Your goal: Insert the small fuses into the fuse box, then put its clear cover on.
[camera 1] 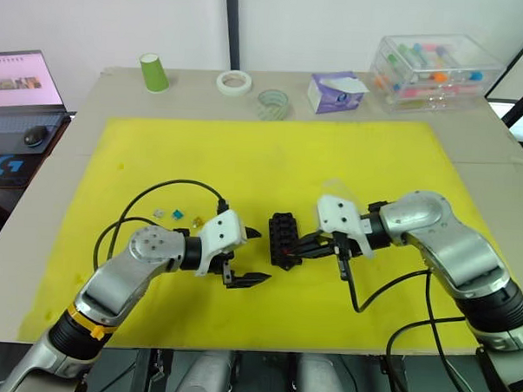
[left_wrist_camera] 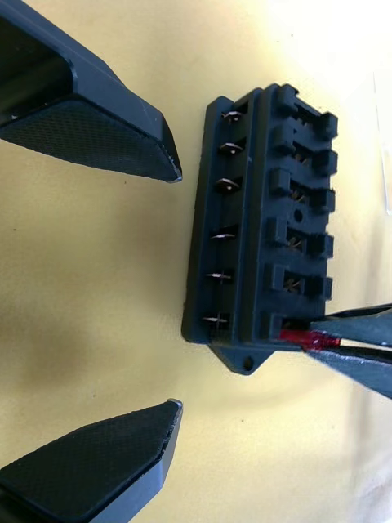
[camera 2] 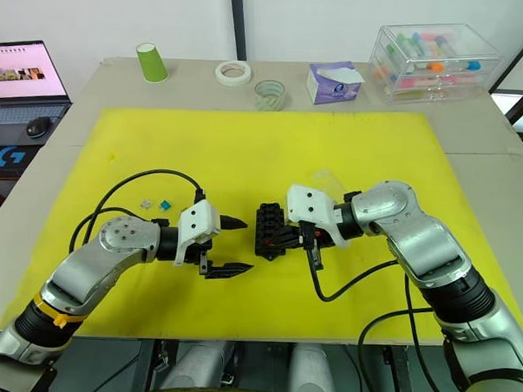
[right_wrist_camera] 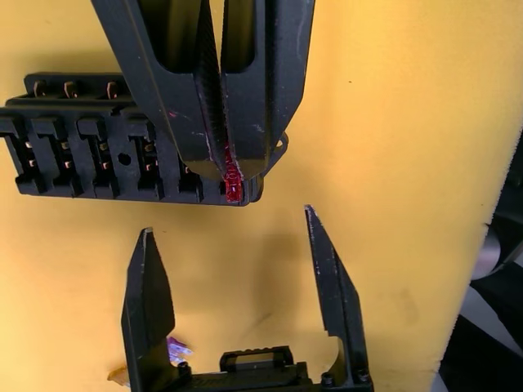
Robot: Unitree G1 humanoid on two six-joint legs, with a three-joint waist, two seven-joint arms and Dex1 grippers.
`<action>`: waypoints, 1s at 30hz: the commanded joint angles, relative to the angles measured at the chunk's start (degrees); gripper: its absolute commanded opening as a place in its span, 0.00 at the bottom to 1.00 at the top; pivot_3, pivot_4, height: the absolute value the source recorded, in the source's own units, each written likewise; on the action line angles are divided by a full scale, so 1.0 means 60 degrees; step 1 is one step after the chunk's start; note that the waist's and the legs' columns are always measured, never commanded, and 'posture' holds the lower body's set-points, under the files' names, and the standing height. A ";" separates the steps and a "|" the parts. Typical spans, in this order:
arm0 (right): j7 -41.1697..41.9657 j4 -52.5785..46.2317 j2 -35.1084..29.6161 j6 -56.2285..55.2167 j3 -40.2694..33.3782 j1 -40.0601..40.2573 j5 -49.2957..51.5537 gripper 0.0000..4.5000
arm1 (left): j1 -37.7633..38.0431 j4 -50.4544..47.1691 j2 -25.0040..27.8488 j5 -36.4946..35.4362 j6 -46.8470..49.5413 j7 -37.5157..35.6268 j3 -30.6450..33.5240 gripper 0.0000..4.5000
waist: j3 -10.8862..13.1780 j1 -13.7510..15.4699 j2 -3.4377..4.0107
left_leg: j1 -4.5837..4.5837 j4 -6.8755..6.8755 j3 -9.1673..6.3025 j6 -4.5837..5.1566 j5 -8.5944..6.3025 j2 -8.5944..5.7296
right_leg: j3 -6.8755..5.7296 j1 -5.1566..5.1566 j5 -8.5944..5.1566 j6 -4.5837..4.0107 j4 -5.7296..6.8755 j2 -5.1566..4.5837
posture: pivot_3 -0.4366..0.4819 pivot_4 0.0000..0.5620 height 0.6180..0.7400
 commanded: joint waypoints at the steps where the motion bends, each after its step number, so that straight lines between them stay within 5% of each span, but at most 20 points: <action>1: 0.0006 -0.0372 -0.0210 -0.0275 0.0199 -0.0234 -0.0351 0.01 | -0.0062 -0.0215 -0.0064 0.0002 -0.0027 0.0007 -0.0022 1.00 | 0.0000 0.0001 0.0000 | 0.0000 0.0000 0.0000 0.0000 0.0000 0.0000 | 0.0000 0.0001 0.0000 0.0000 0.0000 0.0000 | 0.48 0.27 1.00; 30: -0.0155 -0.0600 -0.0378 -0.0248 0.0753 -0.0285 -0.1088 0.01 | -0.0033 -0.0222 -0.0068 0.0079 -0.0039 -0.0023 -0.0047 1.00 | 0.0000 0.0002 0.0000 | 0.0000 0.0000 0.0000 0.0000 0.0000 0.0000 | -0.0001 0.0001 0.0000 0.0000 0.0000 0.0000 | 0.48 0.27 1.00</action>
